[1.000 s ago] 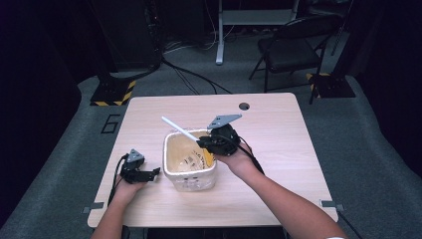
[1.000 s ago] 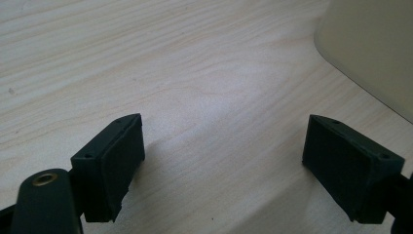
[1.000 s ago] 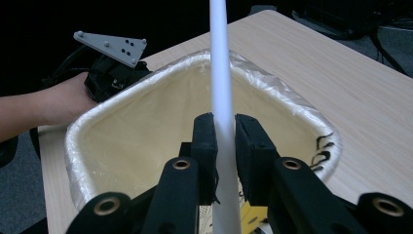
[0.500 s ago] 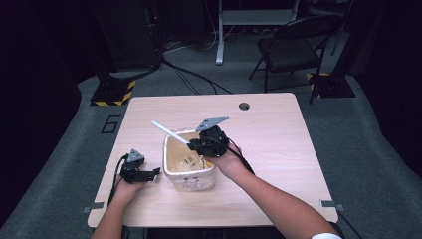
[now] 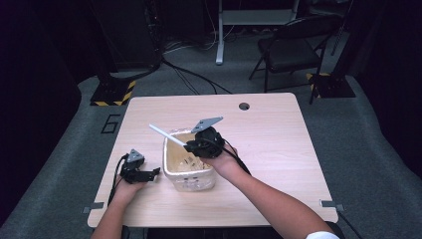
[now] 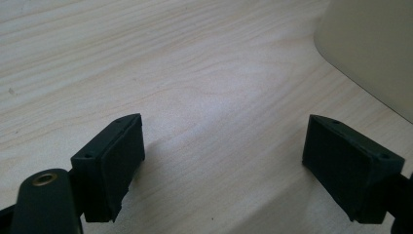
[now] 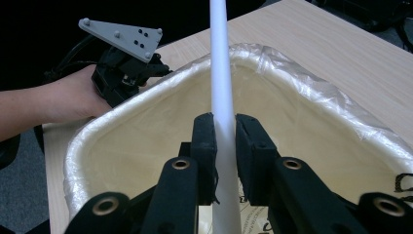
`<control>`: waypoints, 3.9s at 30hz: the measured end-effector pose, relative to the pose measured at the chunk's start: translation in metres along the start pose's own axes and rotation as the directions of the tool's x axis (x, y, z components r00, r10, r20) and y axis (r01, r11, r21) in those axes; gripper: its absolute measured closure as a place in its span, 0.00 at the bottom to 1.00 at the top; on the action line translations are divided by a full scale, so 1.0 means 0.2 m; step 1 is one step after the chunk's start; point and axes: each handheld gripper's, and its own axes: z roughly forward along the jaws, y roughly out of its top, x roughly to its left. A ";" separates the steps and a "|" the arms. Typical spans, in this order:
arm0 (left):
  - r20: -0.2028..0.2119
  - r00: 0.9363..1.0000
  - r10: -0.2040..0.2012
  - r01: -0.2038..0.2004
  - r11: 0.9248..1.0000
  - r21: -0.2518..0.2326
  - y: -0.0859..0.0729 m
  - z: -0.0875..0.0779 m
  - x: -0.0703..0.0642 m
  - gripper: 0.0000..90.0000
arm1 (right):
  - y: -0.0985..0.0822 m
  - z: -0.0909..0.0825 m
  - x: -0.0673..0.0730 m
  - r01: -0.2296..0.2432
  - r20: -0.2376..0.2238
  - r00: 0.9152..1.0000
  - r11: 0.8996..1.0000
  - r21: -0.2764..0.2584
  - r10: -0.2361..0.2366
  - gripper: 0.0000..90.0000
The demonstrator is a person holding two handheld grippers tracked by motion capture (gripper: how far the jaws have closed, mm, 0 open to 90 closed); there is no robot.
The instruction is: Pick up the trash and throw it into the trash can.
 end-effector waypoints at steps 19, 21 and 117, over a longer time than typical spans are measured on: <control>0.000 1.000 -0.001 0.001 1.000 0.000 0.00 0.00 0.00 0.17 | -0.03 -0.03 -0.01 -0.001 0.000 1.000 1.000 0.029 0.001 0.70; 0.000 1.000 -0.001 0.001 1.000 0.000 0.00 0.00 0.00 0.17 | -0.04 -0.04 -0.02 -0.003 0.000 1.000 1.000 0.027 0.003 0.70; -0.002 1.000 -0.002 0.002 1.000 0.000 0.00 0.00 0.00 0.17 | -1.00 -0.56 -0.69 -0.294 0.475 0.826 0.951 -0.095 0.303 0.51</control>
